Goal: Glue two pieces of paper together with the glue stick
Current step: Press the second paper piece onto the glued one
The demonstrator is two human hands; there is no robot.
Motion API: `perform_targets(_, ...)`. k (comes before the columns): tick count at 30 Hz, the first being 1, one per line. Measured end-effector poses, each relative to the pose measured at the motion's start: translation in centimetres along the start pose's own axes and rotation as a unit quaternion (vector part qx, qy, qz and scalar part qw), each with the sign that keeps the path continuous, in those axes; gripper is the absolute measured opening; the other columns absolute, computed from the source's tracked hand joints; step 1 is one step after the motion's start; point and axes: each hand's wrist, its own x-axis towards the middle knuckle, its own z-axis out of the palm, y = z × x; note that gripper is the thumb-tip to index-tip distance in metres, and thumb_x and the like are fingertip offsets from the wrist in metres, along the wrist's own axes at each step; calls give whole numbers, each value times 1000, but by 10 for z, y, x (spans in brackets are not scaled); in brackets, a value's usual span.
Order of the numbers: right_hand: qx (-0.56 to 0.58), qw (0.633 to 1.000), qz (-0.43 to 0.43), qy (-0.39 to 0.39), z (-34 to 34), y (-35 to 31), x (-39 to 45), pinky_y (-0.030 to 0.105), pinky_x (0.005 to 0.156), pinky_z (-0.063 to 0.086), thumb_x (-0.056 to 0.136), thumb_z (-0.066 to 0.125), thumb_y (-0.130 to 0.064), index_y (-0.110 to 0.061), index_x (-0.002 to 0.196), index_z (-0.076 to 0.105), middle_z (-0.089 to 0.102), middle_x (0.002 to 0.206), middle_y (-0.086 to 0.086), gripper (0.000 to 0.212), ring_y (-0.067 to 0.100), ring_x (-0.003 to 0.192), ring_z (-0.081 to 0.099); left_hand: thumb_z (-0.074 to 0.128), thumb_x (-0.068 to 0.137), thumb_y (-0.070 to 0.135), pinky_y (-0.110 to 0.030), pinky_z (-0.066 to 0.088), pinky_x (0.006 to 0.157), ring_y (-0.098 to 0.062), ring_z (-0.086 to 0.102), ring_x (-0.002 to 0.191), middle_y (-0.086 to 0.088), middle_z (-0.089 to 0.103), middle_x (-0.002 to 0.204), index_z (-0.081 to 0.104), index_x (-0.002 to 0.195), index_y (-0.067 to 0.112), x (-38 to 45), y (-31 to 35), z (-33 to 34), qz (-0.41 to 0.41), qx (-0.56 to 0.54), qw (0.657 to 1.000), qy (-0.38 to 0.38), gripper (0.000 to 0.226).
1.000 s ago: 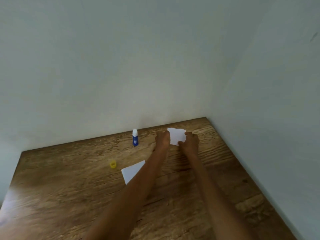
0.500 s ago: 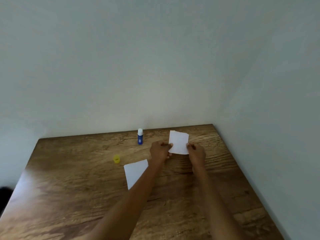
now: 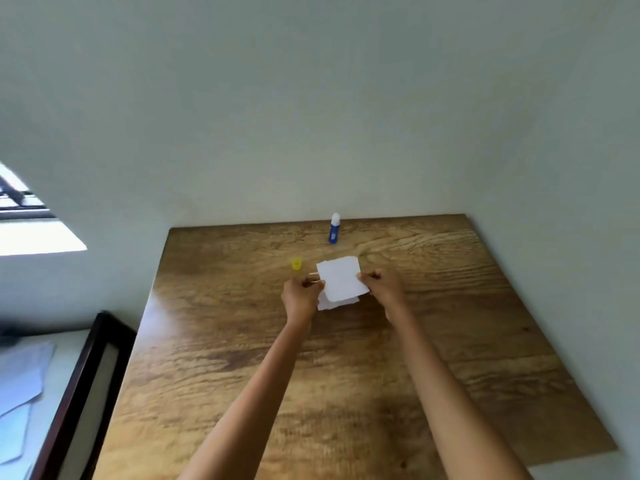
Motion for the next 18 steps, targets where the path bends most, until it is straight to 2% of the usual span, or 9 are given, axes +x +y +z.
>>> perform_targets(3,-13,1000,5,1,9,-1,-7,23,60,42,85,66,-18,-5,99,68,67,98,7,19,12,80,57,71,81,18,-33,52,81,-22,63,96,-7,67,106,63,108,10,-2,-10,-9,-4,29,999,14,29)
perform_targets(5,-21,1000,6,3,13,-2,-11,26,65,44,85,66,-19,-4,92,68,68,95,11,17,16,80,58,70,81,19,-33,48,82,-22,60,102,-5,64,110,59,109,12,-5,-11,-12,19,64,997,23,32)
perform_targets(8,-33,999,9,13,17,-4,-17,32,72,44,85,65,-19,-2,84,67,67,91,14,18,22,84,60,69,82,19,-30,45,77,-24,60,102,-7,65,110,57,112,12,-8,-11,-15,56,93,994,23,33)
perform_targets(11,-64,998,9,19,22,-6,-18,32,68,41,86,64,-22,-9,66,59,62,80,12,25,23,77,58,67,83,17,-27,41,75,-23,60,102,-7,66,109,57,112,11,-7,-10,-16,70,96,992,33,31)
perform_targets(14,-90,996,20,12,24,-6,-16,32,67,39,86,64,-23,-3,69,62,62,78,14,26,23,74,57,67,83,18,-27,42,75,-23,60,102,-8,66,111,56,116,12,-2,-12,-18,81,113,990,30,35)
perform_targets(18,-101,994,23,14,21,-4,-13,31,64,36,85,65,-23,-11,54,50,56,67,10,37,23,68,53,66,82,21,-32,47,75,-24,61,99,-8,67,108,56,114,14,3,-12,-19,93,141,986,13,34)
